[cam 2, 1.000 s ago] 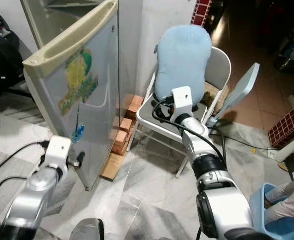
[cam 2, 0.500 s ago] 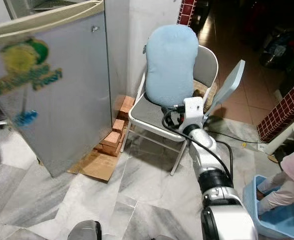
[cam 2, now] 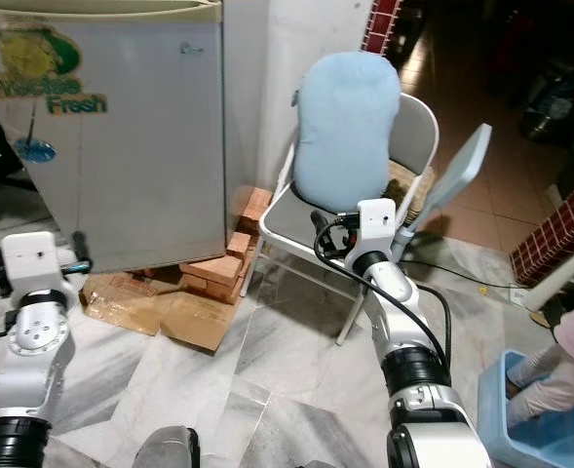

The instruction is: Restocking fridge

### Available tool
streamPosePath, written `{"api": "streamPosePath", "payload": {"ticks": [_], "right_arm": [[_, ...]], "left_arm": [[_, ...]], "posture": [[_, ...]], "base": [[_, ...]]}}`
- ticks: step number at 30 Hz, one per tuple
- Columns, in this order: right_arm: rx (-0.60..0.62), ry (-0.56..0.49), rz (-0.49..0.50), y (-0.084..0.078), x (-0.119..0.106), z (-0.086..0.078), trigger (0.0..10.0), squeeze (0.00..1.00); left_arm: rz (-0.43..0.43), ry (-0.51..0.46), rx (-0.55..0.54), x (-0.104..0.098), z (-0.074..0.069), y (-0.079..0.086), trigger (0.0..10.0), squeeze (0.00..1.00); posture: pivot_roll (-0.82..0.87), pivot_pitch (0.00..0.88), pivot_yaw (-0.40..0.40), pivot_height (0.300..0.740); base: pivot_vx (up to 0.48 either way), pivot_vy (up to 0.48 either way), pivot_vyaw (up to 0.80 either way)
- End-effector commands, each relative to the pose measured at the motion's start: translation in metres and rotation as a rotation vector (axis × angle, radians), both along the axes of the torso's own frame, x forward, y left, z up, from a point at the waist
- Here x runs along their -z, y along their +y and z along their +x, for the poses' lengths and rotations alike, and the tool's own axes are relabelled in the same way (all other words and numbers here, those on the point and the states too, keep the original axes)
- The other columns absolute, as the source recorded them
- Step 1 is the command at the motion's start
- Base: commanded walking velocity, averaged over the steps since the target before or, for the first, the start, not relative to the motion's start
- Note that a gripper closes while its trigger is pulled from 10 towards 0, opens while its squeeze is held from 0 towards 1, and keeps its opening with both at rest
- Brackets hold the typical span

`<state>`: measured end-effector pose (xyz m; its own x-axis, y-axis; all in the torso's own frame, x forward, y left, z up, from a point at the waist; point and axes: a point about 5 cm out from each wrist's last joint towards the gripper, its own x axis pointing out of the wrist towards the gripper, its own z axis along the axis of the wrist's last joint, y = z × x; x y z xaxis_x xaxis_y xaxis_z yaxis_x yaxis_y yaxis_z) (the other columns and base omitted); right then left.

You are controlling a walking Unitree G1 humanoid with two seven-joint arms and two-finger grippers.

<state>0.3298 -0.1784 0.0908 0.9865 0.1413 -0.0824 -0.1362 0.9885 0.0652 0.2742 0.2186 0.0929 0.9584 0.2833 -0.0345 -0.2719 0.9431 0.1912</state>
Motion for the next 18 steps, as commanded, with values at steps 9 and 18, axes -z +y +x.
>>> {"api": "streamPosePath", "payload": {"ticks": [9,18], "right_arm": [[0.086,0.013,0.021,-0.007,0.002,-0.010,10.0,0.00],[0.073,0.009,0.010,-0.003,-0.001,-0.007,10.0,0.00]], "left_arm": [[-0.055,-0.001,0.197,-0.003,-0.005,-0.035,10.0,0.00],[-0.105,-0.002,0.294,-0.005,-0.007,-0.059,10.0,0.00]], "posture": [[0.06,0.000,-0.041,0.740],[0.06,0.000,-0.047,0.740]], "base": [[0.000,0.480,-0.69],[0.000,0.471,-0.80]]}}
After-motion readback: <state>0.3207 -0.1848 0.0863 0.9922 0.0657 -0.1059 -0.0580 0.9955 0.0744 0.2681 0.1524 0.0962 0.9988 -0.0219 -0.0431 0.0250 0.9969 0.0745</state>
